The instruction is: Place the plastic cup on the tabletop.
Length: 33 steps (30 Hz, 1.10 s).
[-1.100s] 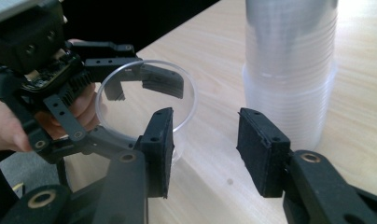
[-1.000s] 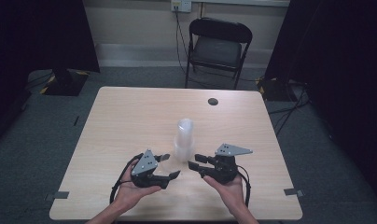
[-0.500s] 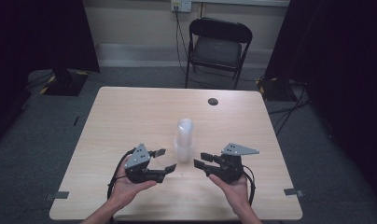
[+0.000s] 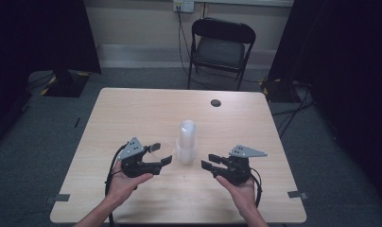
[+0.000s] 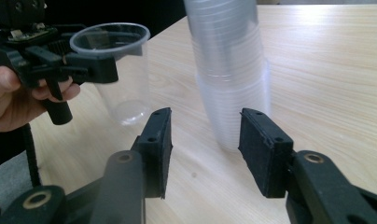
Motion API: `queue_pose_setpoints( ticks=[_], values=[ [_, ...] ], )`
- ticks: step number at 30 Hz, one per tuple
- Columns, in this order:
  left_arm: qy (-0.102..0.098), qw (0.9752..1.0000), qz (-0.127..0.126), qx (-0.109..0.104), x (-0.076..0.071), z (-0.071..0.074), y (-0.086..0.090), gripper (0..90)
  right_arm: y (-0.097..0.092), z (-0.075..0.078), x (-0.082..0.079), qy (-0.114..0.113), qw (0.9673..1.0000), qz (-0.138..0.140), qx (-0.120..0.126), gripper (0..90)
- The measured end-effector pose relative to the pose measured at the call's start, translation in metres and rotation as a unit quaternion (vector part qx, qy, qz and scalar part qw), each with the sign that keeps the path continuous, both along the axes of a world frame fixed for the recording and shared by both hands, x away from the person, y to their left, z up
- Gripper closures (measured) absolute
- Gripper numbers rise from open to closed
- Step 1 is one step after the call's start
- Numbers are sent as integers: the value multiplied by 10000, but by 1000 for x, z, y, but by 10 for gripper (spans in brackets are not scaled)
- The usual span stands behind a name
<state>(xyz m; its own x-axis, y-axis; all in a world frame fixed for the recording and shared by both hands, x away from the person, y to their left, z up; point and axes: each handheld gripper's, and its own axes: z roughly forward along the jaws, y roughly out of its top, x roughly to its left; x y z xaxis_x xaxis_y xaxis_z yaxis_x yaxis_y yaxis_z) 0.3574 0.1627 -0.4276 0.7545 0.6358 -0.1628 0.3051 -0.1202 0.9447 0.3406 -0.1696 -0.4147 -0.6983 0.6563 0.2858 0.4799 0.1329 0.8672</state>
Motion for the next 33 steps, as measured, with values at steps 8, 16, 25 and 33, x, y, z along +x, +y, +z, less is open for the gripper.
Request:
queue_pose_setpoints(
  ticks=[8,16,25,33],
  values=[
    [8,9993,373,-45,10,0,9,298,-8,-4,4,108,9998,-134,64,534],
    [-108,9976,690,-28,19,4,18,292,-11,-6,3,124,9998,-178,25,534],
    [-94,9964,837,29,44,6,29,289,-9,-7,6,140,9998,-167,-6,534],
    [-146,9920,1256,4,66,-1,33,292,-5,-8,4,139,9998,-145,-66,533]
  ],
)
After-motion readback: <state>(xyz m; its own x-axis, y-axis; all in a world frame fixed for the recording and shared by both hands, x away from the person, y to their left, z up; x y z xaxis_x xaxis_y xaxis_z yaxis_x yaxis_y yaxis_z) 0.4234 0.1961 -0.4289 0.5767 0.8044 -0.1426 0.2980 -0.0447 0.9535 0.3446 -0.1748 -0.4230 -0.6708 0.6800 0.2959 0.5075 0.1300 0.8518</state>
